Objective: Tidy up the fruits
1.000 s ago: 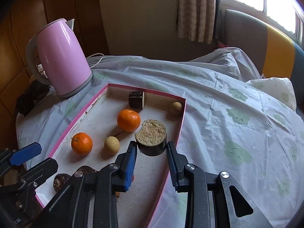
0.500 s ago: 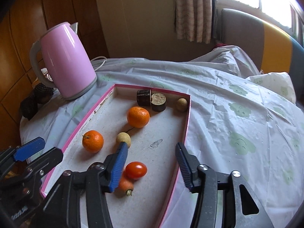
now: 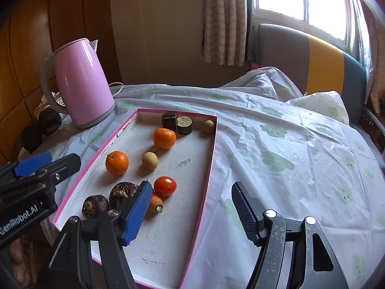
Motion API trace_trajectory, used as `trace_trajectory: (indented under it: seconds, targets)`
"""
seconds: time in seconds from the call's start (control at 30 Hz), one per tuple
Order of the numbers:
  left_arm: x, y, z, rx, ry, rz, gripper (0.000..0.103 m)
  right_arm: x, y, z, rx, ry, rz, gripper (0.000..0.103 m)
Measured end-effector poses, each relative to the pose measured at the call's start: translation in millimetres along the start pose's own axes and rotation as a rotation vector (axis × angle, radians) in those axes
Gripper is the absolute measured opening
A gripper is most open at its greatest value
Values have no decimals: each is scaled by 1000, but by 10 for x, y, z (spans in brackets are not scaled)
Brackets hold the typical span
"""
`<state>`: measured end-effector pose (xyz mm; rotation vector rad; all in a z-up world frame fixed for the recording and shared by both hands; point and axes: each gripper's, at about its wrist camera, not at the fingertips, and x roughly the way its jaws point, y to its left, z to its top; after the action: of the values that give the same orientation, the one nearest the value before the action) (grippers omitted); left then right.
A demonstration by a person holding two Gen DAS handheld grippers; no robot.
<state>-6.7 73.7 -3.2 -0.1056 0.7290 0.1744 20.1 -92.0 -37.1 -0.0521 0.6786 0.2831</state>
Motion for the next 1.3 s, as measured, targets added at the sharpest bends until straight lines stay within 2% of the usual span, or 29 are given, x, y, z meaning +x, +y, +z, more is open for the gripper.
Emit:
trace_trajectory:
  seconds: [0.33,1.3]
  targets:
    - [-80,18,-16,-19,-28,47,66,-76,9,-37,-2,-18,3,70]
    - [-157,40,-10,-29,-32,42,66,-98,155,-57,-45,-26,12,72]
